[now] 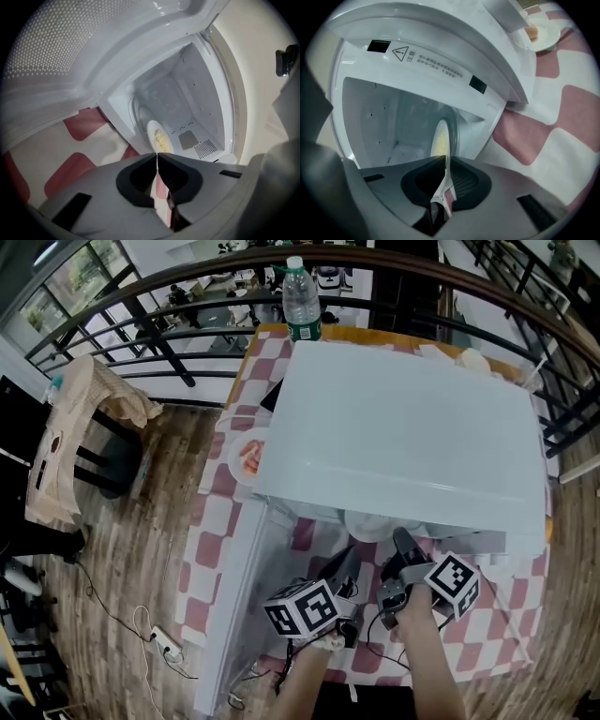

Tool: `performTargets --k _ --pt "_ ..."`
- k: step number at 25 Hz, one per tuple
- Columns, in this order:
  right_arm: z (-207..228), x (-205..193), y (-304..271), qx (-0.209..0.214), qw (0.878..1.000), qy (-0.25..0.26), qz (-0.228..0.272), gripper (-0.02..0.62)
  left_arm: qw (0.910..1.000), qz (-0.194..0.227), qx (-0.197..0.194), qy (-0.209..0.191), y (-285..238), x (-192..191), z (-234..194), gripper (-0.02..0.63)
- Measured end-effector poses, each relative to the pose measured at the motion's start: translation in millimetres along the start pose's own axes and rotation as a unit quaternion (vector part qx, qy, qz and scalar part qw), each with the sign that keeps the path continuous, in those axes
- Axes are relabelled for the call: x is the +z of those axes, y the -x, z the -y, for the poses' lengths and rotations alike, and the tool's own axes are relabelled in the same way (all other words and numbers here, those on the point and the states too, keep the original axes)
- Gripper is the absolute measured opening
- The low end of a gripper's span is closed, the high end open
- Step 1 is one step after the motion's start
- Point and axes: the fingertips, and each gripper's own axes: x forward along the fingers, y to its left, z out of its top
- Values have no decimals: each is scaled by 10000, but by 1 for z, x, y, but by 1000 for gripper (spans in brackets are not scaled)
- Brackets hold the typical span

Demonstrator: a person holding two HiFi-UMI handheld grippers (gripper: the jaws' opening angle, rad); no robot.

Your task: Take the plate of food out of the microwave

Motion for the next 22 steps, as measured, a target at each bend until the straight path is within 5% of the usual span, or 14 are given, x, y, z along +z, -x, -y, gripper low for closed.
performTargets --k 4,16,17,22 --pt "-6 0 -2 60 9997 181 -120 107 10000 12 12 3 2 -2 0 20" --pt "-2 -15 -20 -91 9989 20 -458 106 10000 42 22 9 7 -3 0 20" --pt "-4 -14 -21 -60 9990 51 -444 53 10000 43 32 10 7 -3 -1 20" --pt "-7 -13 -22 50 9993 39 -358 20 10000 42 43 39 8 -4 -3 20"
